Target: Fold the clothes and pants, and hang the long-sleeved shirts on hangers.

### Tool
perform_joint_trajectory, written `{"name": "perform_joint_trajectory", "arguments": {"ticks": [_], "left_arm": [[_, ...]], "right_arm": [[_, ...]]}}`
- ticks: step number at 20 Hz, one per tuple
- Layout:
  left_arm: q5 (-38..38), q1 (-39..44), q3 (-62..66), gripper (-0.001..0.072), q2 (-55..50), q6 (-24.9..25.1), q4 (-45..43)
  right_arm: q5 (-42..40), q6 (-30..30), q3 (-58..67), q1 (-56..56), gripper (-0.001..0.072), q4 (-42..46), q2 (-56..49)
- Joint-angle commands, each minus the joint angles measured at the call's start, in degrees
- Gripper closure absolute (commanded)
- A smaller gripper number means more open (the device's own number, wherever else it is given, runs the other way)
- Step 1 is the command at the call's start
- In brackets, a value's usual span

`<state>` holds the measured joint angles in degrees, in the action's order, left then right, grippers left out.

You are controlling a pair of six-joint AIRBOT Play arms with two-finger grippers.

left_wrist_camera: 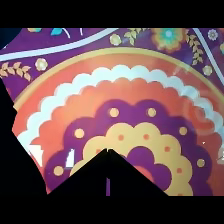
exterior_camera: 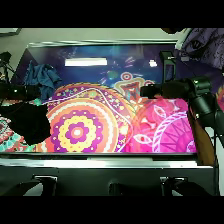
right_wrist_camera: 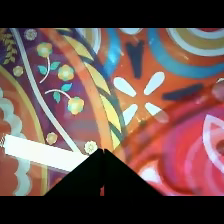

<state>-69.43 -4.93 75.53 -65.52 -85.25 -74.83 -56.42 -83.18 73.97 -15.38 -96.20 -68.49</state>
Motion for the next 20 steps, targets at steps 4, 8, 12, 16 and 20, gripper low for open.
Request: {"name": "perform_joint_trajectory", "arguments": {"ticks": [4, 8, 12, 16, 20], "left_arm": [[0.02, 0.02, -0.02, 0.0687, 0.04, 0.0, 0.0], [0.04, 0.02, -0.02, 0.0687, 0.04, 0.0, 0.0], [1.88, 0.02, -0.02, 0.0667, -0.13, -0.26, 0.02], [-2.34, -2.01, -0.09, -0.0013, -0.46, -10.03, -3.78], [1.07, -12.52, -8.17, -0.0013, -0.61, -10.54, -5.57]], "right_arm": [[0.0, 0.02, 0.07, -0.07, 0.0677, 0.0, 0.04], [0.24, 0.02, 0.07, -0.07, 0.0677, -0.02, 0.04], [0.85, 0.02, 0.07, -0.07, 0.0677, 0.0, 0.04], [0.85, 0.02, 0.07, -0.07, 0.0677, 0.0, 0.04], [1.79, 0.02, 0.07, -0.07, 0.0677, 0.02, 0.04]]}}
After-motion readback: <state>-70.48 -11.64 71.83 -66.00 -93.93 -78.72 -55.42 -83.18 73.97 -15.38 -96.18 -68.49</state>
